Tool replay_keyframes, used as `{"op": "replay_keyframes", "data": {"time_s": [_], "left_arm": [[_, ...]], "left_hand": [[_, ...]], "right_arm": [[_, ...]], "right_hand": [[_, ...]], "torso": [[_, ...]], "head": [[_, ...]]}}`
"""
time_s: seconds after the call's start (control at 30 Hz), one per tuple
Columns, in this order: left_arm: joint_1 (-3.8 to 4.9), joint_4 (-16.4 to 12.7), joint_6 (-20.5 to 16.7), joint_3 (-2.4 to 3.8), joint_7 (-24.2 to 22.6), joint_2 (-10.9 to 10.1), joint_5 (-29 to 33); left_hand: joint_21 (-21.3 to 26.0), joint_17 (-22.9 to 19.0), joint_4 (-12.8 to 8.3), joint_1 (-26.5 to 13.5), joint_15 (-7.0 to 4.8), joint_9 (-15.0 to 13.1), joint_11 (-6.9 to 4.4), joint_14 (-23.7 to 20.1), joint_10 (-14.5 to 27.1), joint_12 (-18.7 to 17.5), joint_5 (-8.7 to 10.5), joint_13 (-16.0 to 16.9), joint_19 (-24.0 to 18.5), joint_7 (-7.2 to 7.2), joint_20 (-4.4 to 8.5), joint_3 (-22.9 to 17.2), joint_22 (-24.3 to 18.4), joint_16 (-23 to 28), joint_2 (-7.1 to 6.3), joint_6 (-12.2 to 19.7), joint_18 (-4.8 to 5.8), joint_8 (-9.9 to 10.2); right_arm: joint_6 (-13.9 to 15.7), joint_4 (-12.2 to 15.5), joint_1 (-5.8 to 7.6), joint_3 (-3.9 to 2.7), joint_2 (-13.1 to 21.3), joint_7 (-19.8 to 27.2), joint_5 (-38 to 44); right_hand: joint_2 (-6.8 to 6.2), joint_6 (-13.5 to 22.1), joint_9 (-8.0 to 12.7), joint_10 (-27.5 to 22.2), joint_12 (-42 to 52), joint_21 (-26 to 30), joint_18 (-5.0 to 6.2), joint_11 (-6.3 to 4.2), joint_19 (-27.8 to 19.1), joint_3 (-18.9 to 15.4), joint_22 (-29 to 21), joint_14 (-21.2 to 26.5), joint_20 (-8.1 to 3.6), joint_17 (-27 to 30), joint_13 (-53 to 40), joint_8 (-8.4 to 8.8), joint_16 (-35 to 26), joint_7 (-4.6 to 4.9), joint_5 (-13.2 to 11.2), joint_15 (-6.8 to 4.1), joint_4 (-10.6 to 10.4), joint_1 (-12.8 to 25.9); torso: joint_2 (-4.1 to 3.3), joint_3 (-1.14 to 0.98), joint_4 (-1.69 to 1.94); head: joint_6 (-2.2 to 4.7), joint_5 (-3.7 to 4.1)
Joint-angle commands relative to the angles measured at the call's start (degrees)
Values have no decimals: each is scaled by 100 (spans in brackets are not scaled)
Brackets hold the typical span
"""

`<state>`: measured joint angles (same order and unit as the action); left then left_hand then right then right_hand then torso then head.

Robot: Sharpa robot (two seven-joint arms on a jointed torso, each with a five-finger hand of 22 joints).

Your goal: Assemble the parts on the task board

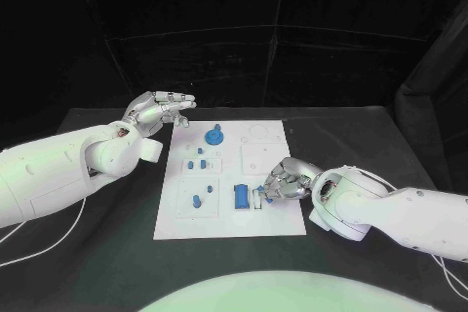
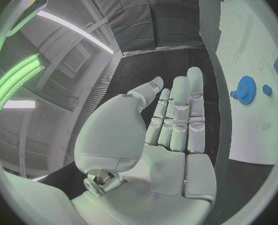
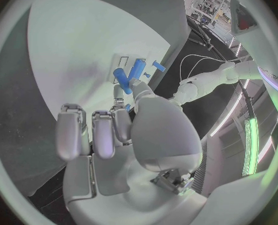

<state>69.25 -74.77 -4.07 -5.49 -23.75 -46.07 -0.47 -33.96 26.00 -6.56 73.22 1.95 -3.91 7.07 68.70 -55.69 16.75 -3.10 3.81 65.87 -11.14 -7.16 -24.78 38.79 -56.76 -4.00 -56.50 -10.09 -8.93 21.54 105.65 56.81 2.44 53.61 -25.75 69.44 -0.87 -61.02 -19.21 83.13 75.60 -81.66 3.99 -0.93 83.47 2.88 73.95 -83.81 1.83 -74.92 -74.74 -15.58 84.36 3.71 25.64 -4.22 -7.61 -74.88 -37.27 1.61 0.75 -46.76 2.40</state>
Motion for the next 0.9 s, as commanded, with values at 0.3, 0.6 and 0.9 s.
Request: {"op": "replay_keyframes", "data": {"time_s": [0.3,0.6,0.9], "left_arm": [[9,-16,90,5,-20,3,-10],[9,-11,118,5,-11,17,-10],[9,-11,139,5,-3,27,-11]], "left_hand": [[35,-6,-37,26,-4,-6,10,-32,25,28,-22,3,2,14,-37,12,-6,-33,46,34,-43,-23],[35,-12,-43,35,-5,-5,11,-33,32,37,-20,1,5,12,-35,8,-8,-37,51,38,-42,-29],[35,-12,-43,35,-5,-5,11,-33,32,37,-20,1,5,12,-35,8,-8,-37,51,38,-42,-29]], "right_arm": [[-442,-116,7,-2,-209,-672,355],[-387,-156,7,-2,-319,-850,537],[-294,-209,7,-3,-417,-996,650]], "right_hand": [[2,-226,-92,63,-4,-44,-70,-64,35,140,30,-413,-52,-411,-434,-90,26,-100,34,-93,-104,201],[-14,-258,-115,54,-78,-45,-71,-84,40,181,34,-412,-73,-407,-378,-102,23,-120,-3,-112,-136,263],[-43,-349,-168,100,-17,-42,-72,-111,43,221,33,-411,-95,-404,-430,-153,18,-157,-48,-134,-200,373]], "torso": [[-3,-5,-5],[-2,-6,-3],[-2,-4,-5]], "head": [[-10,-8],[-21,-6],[-20,-8]]}}
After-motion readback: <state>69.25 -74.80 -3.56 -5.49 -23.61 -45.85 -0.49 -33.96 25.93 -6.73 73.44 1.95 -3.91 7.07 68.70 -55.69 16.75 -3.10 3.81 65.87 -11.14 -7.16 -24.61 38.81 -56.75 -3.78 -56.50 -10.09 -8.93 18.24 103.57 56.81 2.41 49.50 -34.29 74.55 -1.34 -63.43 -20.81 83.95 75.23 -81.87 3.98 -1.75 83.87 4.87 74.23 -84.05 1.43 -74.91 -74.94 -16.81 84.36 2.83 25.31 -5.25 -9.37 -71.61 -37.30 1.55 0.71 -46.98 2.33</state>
